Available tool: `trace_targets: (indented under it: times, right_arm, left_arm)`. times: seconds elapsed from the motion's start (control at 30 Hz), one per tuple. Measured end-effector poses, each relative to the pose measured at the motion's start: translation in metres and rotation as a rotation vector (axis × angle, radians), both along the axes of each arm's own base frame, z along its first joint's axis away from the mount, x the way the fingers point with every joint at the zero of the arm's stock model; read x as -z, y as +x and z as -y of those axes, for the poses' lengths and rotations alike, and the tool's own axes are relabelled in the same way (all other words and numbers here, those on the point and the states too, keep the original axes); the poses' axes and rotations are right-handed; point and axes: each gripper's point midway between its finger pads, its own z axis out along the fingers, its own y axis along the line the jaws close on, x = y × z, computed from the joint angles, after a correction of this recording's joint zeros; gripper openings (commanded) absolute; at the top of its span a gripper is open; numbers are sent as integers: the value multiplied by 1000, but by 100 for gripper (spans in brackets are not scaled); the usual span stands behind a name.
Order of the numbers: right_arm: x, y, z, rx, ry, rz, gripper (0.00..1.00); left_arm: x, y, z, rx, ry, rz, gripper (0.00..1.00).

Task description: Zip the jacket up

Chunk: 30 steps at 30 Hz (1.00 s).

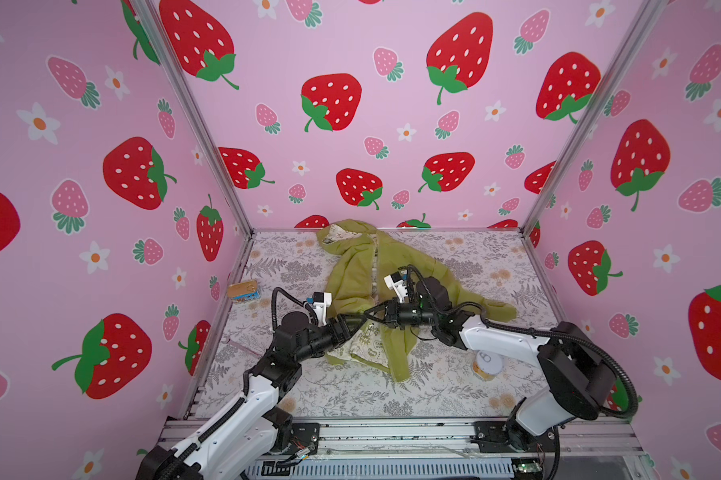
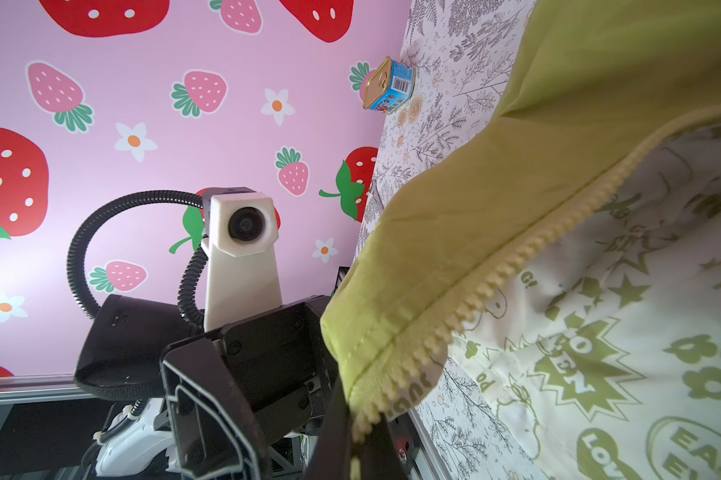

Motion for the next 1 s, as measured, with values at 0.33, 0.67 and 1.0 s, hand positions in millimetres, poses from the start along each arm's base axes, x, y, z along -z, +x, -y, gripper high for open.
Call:
trace_targets:
  times: [0.33, 0.67, 1.0]
  right_arm:
    - [-5, 2, -1, 0, 7, 7, 0]
    - [-3, 1, -1, -2, 2, 8, 0]
    - [-2, 0, -1, -11, -1, 13, 0]
  left_arm:
    - [-2, -6, 6, 61, 16, 16, 41]
    - [5, -7, 10, 101, 45, 2, 23]
    - [11, -6, 12, 113, 54, -16, 19]
